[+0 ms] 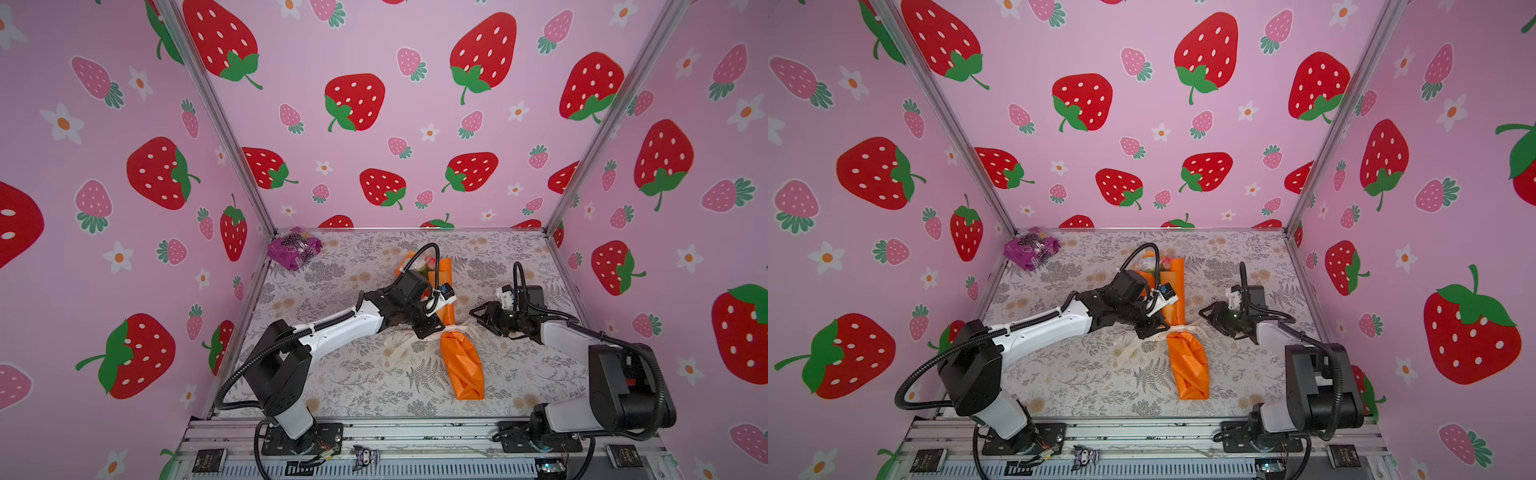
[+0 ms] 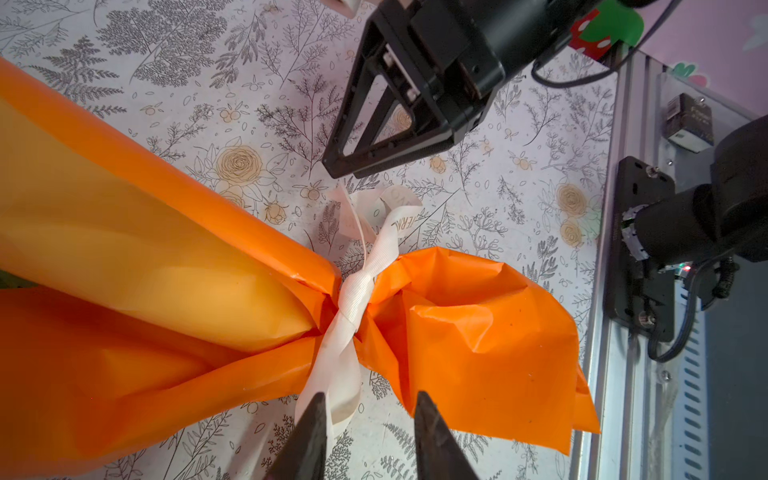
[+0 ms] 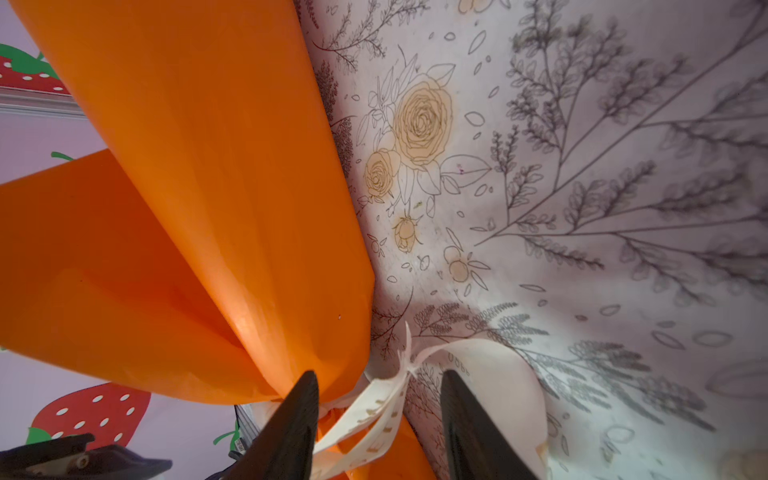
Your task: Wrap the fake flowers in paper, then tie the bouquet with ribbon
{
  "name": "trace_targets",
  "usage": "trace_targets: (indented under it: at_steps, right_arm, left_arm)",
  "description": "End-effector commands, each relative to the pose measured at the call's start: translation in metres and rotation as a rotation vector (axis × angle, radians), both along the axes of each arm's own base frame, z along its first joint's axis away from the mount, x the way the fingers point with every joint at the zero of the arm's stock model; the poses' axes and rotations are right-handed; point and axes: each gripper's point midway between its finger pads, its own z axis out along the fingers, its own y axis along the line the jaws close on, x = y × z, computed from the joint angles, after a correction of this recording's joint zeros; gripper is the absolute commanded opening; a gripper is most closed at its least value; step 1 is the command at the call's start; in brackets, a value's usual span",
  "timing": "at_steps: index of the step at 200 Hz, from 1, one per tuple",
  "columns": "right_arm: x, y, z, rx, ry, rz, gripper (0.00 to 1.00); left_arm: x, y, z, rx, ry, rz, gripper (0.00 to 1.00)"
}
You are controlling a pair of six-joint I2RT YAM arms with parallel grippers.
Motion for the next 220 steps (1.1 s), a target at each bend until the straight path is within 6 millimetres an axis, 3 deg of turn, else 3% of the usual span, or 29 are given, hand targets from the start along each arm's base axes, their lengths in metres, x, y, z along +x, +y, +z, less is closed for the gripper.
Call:
trace_targets:
  at_steps: [1,32,48,68,91,148,220]
  right_arm:
    - [0.006,0.016,0.011,0.055,-0.021,0.035,0.51]
    - [0.002,0.021,0.000,0.038,-0.003,0.051,0.49]
    - [0.003,0.020,-0.003,0.029,0.006,0.041,0.36]
    - [0.006,0.012,-0.001,-0.014,-0.012,0.008,0.13]
    - [0.012,0.004,0.012,-0.054,-0.077,-0.029,0.00]
    - [0.023,-0.030,0.027,-0.136,-0.138,-0.124,0.00]
    - [0.037,-0.108,0.037,-0.267,-0.136,-0.269,0.00]
  left_arm:
    - [0.005,-0.005,0.012,-0.009,-0.029,-0.005,0.36]
    - [0.005,-0.005,0.014,-0.010,-0.040,-0.007,0.36]
    - [0.005,-0.005,0.014,-0.003,-0.039,-0.009,0.36]
    - [0.005,-0.003,0.014,0.003,-0.039,-0.008,0.36]
    - [0.004,-0.002,0.014,0.003,-0.040,-0.007,0.36]
    - [0.005,0.006,0.012,0.028,-0.065,0.007,0.36]
    - [0.016,0.043,-0.007,0.109,-0.053,0.118,0.37]
